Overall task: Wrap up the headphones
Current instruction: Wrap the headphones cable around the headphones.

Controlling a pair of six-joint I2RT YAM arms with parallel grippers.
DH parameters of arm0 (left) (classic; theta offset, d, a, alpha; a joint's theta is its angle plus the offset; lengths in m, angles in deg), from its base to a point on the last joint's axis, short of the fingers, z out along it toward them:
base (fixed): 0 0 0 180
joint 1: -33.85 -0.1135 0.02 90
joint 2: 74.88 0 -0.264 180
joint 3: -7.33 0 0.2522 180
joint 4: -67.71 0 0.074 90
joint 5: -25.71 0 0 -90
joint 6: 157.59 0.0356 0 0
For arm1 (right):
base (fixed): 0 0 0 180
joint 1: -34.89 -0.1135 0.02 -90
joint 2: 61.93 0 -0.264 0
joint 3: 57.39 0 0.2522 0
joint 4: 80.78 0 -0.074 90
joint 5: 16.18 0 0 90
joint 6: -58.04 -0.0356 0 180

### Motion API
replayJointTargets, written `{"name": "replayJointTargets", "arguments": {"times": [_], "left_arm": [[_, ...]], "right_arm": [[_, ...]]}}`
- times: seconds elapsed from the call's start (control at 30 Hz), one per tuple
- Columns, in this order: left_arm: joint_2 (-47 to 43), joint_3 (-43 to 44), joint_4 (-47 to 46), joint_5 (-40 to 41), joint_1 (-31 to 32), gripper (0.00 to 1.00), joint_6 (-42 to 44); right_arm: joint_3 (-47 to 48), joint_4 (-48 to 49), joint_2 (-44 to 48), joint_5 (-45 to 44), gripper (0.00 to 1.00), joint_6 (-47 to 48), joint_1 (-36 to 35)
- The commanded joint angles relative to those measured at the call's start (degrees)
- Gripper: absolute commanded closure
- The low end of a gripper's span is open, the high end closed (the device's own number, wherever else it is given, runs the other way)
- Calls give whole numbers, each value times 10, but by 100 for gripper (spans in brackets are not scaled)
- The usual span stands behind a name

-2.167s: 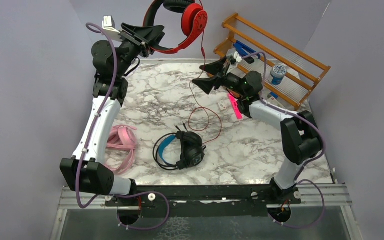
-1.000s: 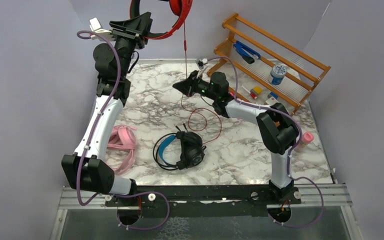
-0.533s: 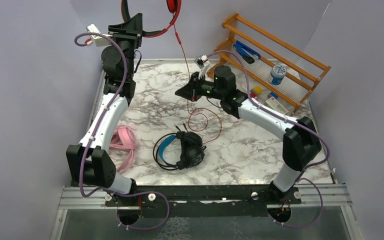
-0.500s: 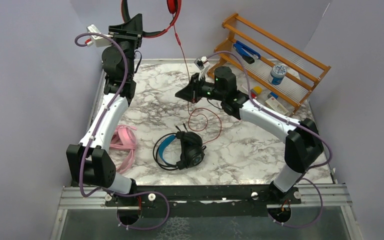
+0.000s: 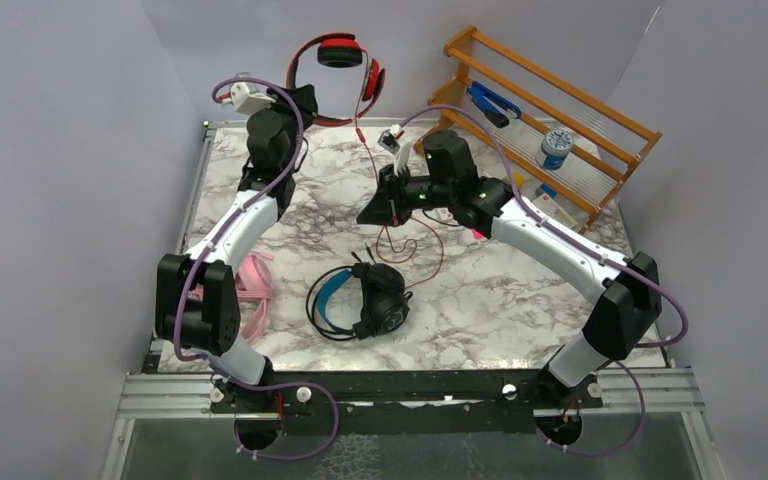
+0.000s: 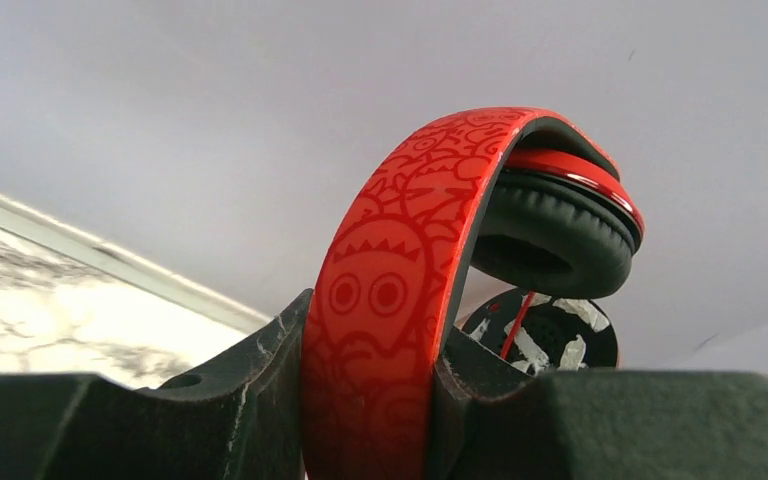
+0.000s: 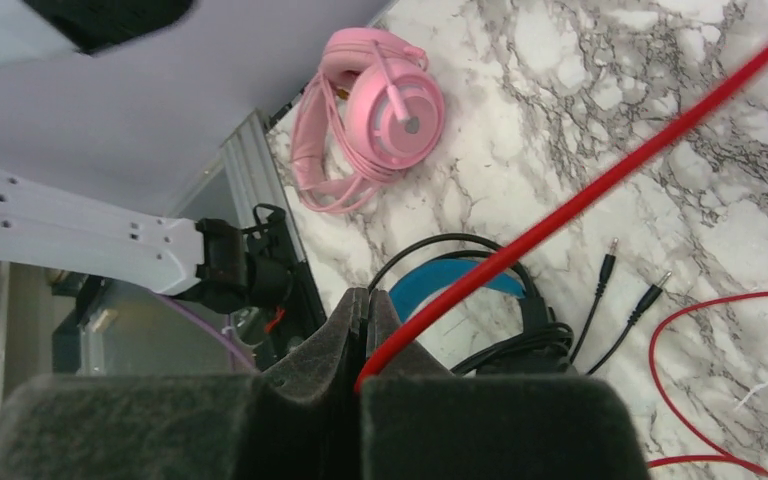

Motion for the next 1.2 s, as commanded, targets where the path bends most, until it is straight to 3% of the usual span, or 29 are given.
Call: {"name": "replayJointTargets", "arguments": {"times": [0.0, 0.2, 0.47, 0.6, 0.77, 0.9, 1.17], "left_arm": [[-22, -27, -53, -35, 14, 100, 144], [-78, -106, -17, -103, 31, 100, 230], [-93, -63, 163, -236, 31, 100, 246], [-100, -37, 235, -304, 31, 100, 260], [-115, -19, 287, -364, 30, 100, 286], [-116, 3, 335, -423, 29, 100, 309], [-137, 4, 357, -535, 29, 100, 300]], "right_arm": [[97, -155, 36, 16, 99, 51, -4], [254, -345, -16, -56, 100, 137, -4], [395, -401, -47, -184, 99, 279, -4], [420, -383, -43, -272, 99, 376, -4], [353, -314, -7, -356, 99, 510, -4], [306, -243, 22, -370, 95, 596, -4], [344, -225, -28, -349, 94, 658, 21]]}}
